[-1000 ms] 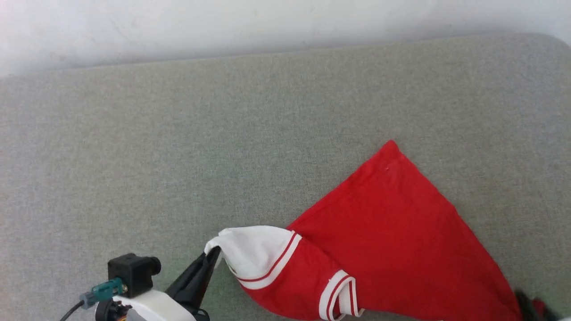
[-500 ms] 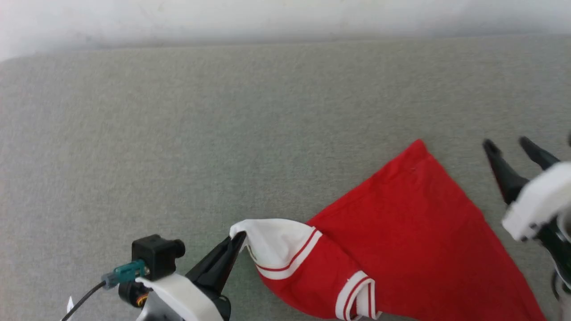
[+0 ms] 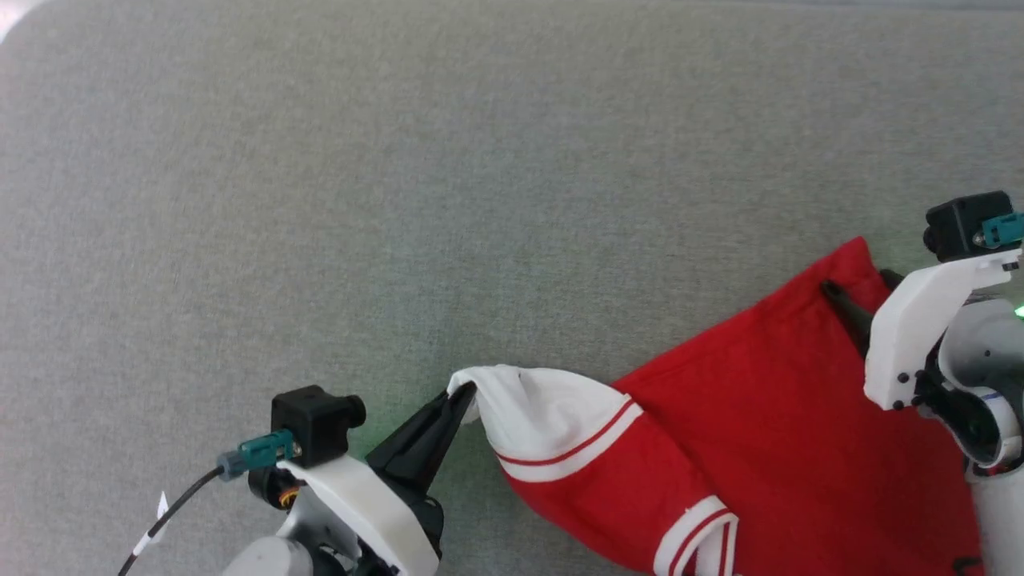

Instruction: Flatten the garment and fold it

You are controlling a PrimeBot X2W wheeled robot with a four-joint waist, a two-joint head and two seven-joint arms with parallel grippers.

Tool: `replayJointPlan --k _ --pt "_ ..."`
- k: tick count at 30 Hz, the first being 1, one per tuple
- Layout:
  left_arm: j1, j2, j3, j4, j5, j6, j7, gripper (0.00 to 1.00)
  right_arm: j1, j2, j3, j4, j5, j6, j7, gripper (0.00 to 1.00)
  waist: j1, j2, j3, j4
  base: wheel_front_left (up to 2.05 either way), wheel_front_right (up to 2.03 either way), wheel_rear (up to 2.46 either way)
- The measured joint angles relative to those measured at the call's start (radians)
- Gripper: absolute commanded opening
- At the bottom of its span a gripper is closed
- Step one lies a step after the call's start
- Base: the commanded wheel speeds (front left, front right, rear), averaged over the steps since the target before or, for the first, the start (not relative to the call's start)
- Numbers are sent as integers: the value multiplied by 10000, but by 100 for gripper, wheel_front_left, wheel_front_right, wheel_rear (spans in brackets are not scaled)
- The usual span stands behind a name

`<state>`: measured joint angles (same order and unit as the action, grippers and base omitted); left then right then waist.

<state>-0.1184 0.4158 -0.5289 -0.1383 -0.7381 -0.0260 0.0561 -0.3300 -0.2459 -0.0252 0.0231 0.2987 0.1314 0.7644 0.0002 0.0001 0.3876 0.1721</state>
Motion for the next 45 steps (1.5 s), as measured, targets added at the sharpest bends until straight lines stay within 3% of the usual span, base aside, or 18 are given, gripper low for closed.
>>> replayJointPlan --k 3,5,6,7,14,24,28,34,39,45 --pt "-152 -44 -6 86 2 -12 -52 0 -233 -138 50 50 6 0 -8 99 -2 0 251 134 0 0 0" --pt "-194 -54 -8 142 4 -46 -54 0 -403 -192 82 92 21 0 6 7 -2 1 401 188 0 0 0" --pt "-226 -61 -10 169 4 -79 -69 0 -475 -207 98 107 27 0 17 7 -2 0 467 207 0 0 0" --pt "-270 -69 -12 190 4 -82 -84 0 -520 -244 157 113 36 0 104 0 -2 0 523 219 0 0 0" --pt "-326 -38 77 286 -2 -84 -217 0 -597 -286 368 -17 299 0 -98 0 0 0 506 97 0 0 0" --pt "-1483 679 606 288 1101 -79 -832 0 -848 221 42 -412 339 0 -2247 0 -2 0 -448 -372 0 0 0" --pt "-2586 957 711 313 1722 -90 -855 0 -1431 412 -29 -428 360 0 -2892 0 -3 0 -979 -620 0 0 0" --pt "-5068 1406 784 685 2558 -462 -545 0 -2882 384 -31 -196 357 0 -3405 0 -3 0 -1818 -1014 0 0 0" --pt "-7394 1728 322 1732 3041 -882 33 0 -4559 374 50 600 159 0 -3427 0 -4 0 -2449 -1392 0 0 0" --pt "-9545 1820 -493 3657 2685 -976 754 0 -6193 570 401 2136 -257 0 -3429 0 -4 1 -2971 -1950 0 0 0"
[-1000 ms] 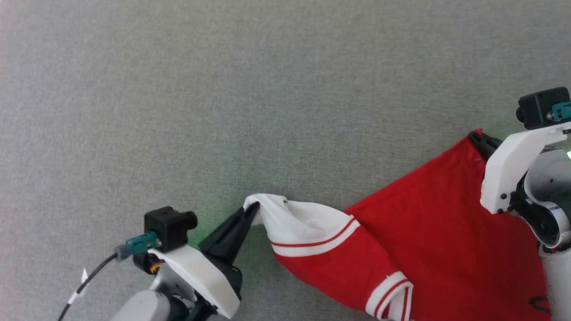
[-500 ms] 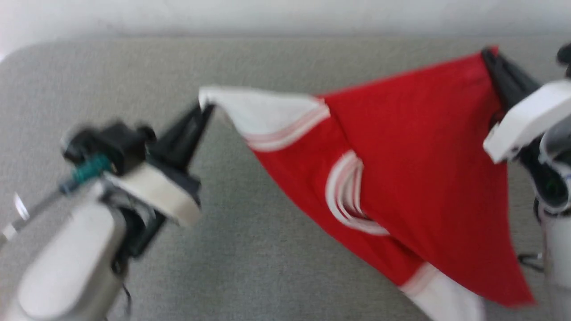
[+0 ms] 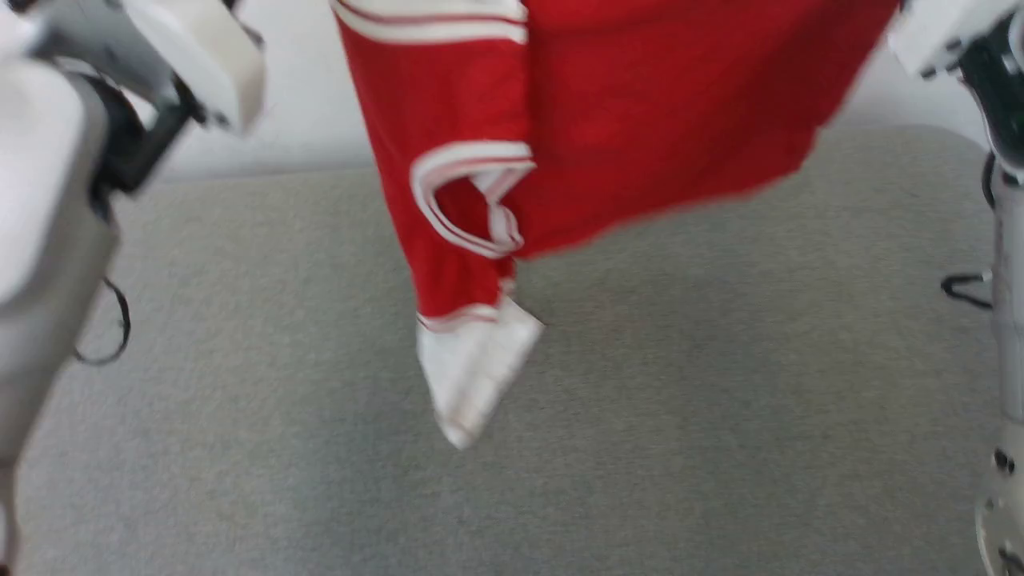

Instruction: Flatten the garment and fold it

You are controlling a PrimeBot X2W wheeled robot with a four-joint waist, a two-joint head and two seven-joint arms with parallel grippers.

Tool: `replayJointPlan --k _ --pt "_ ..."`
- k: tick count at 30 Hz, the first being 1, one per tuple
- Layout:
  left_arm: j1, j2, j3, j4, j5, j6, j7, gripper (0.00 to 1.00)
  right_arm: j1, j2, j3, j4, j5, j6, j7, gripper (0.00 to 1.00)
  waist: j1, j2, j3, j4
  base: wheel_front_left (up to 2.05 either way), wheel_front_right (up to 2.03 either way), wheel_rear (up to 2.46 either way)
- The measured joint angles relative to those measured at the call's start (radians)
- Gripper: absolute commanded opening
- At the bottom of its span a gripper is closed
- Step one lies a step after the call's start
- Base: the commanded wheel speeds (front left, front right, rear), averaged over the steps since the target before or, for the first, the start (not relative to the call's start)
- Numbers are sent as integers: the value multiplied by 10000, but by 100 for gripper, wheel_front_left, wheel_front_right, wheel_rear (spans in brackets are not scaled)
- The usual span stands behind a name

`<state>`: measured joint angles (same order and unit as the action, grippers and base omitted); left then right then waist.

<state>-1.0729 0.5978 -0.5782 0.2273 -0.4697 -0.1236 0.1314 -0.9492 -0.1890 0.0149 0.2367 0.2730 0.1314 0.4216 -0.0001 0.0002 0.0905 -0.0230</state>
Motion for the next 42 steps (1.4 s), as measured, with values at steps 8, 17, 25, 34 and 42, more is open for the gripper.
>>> replayJointPlan --k 8,17,25,34,42 --pt "-1485 31 -384 1741 -662 -4 73 0 -1375 322 -35 1998 -713 0 -228 0 0 0 -345 -638 0 0 0" --pt "-1968 -82 -541 2389 -1503 -4 276 0 -2220 493 -81 3173 -1083 0 -222 0 2 -1 30 -899 0 0 0" --pt "-3867 385 -623 2008 -780 -4 81 0 -3695 830 -546 3124 -1580 2 -125 0 3 0 1267 -1026 0 0 0" --pt "-6404 272 -552 2192 727 146 -1845 0 -5819 1116 -1402 3009 -2778 2 -1116 0 5 0 3387 -1020 0 0 0" --pt "-6962 -100 -704 2813 786 102 -2961 0 -6305 988 -1452 3517 -3373 2 -1885 0 5 -1 5026 -821 0 0 0"
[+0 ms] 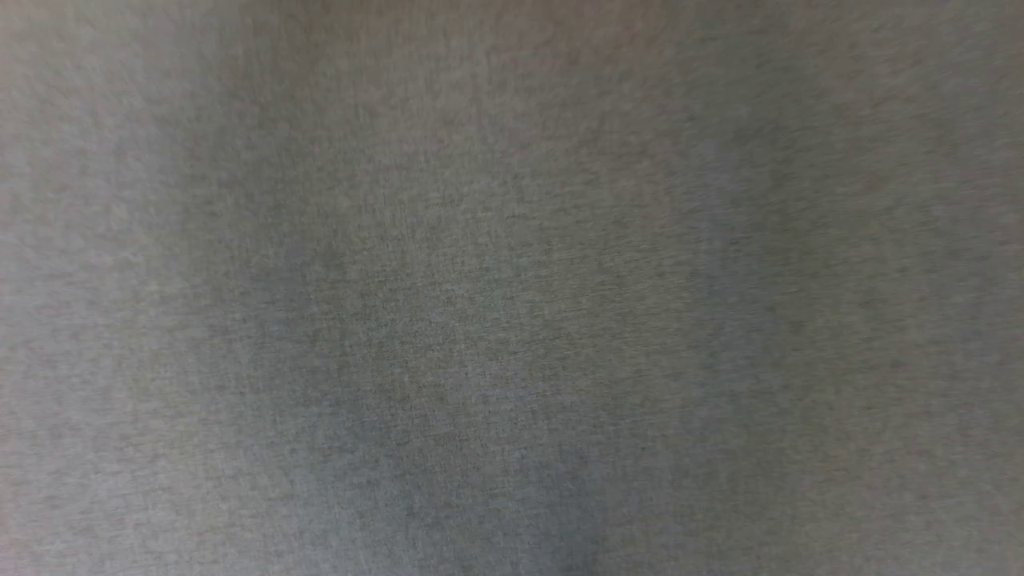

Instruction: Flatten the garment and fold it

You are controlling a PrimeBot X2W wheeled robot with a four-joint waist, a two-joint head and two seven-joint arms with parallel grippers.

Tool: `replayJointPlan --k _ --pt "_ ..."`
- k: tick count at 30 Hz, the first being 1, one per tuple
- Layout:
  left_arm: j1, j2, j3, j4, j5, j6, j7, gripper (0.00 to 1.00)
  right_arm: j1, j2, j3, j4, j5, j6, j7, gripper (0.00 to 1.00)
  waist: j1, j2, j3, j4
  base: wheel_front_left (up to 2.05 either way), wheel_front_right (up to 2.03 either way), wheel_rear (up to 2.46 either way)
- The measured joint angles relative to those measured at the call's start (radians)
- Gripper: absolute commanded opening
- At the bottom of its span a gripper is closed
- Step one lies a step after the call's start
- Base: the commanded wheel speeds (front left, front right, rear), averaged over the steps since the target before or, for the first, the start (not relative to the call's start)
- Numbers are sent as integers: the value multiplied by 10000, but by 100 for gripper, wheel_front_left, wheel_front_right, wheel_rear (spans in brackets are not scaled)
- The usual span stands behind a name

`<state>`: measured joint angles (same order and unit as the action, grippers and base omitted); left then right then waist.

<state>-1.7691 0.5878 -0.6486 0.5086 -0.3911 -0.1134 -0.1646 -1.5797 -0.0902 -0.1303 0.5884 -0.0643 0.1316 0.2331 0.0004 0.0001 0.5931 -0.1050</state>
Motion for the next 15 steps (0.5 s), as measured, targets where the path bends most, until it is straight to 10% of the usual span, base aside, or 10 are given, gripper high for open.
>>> replayJointPlan --k 15 --pt "2204 472 81 -1505 -1544 -94 -901 0 1317 -915 2424 -84 1707 0 -1112 0 -3 0 1406 482 0 0 0"
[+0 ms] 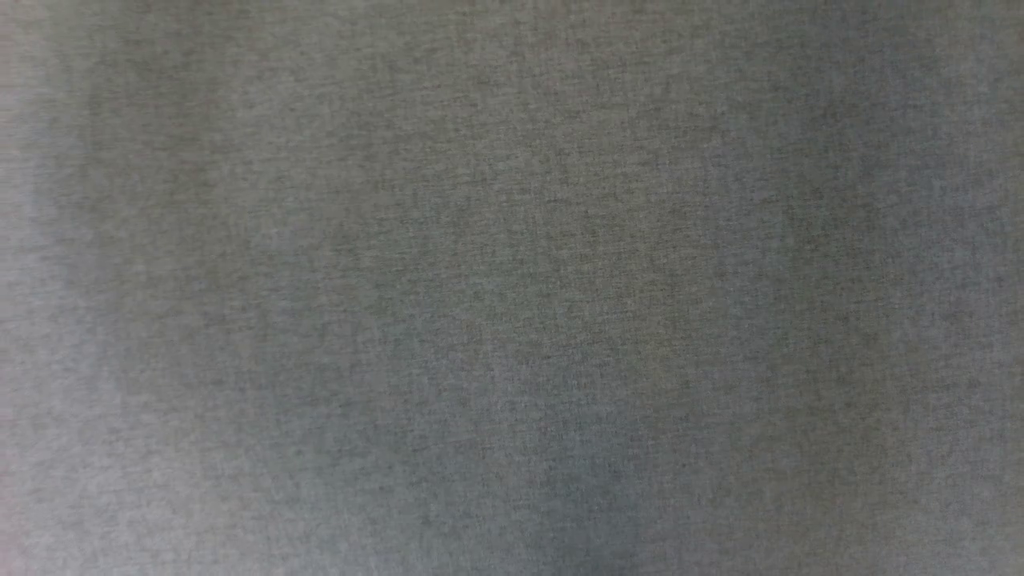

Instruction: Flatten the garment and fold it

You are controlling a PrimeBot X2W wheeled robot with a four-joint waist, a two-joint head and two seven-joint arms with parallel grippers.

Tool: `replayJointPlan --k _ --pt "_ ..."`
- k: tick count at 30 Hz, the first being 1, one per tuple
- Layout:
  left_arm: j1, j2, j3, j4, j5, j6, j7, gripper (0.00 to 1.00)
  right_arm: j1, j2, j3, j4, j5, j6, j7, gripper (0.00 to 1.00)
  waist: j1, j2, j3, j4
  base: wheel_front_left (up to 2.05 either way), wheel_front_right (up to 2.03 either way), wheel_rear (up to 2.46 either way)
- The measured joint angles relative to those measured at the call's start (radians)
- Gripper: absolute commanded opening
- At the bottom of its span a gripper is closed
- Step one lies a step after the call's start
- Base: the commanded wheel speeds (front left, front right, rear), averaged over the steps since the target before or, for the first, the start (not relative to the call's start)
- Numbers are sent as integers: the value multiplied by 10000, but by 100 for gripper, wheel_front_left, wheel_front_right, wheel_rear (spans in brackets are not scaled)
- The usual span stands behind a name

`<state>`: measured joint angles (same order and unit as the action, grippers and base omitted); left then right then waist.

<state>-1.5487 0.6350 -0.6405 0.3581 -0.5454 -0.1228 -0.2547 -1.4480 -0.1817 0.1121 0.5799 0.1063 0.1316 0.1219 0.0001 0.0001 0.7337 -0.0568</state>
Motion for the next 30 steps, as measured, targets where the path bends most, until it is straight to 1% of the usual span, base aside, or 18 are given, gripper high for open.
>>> replayJointPlan --k 4,7,11,16,20,22,25,27,30 --pt "1245 203 242 -1187 -485 27 -12 0 933 -552 522 -966 1055 0 56 0 -2 0 -400 95 0 0 0" --pt "2350 500 274 -2138 -838 234 12 0 1925 -976 708 -1975 1699 0 293 0 -3 0 -777 170 0 0 0" --pt "4135 965 92 -3333 -1250 688 305 0 3698 -1386 754 -3331 2332 0 761 0 -3 0 -1328 243 0 0 0" --pt "6432 1499 -489 -4585 -1588 1267 702 0 6210 -1657 311 -4824 2798 0 1429 0 -4 0 -2066 304 0 0 0" --pt "8103 1741 -1101 -5168 -1693 1724 842 0 8218 -1620 -234 -5657 2964 0 1772 0 -4 1 -2645 343 0 0 0" --pt "8881 1745 -1348 -5331 -1852 1996 807 0 9137 -1486 -510 -5937 3033 0 1858 0 -4 0 -2921 360 0 0 0" --pt "9931 1680 -1695 -5428 -2182 2265 750 0 10377 -1193 -840 -6182 3147 0 1919 0 -4 0 -3302 388 0 0 0" --pt "10541 1685 -1965 -5446 -2307 2405 755 0 11101 -1007 -1022 -6251 3196 0 1950 0 -3 0 -3538 407 0 0 0" --pt "11280 1676 -2378 -5254 -2506 2485 901 0 12077 -938 -1093 -6280 3248 0 1962 0 -3 0 -3866 429 0 0 0"
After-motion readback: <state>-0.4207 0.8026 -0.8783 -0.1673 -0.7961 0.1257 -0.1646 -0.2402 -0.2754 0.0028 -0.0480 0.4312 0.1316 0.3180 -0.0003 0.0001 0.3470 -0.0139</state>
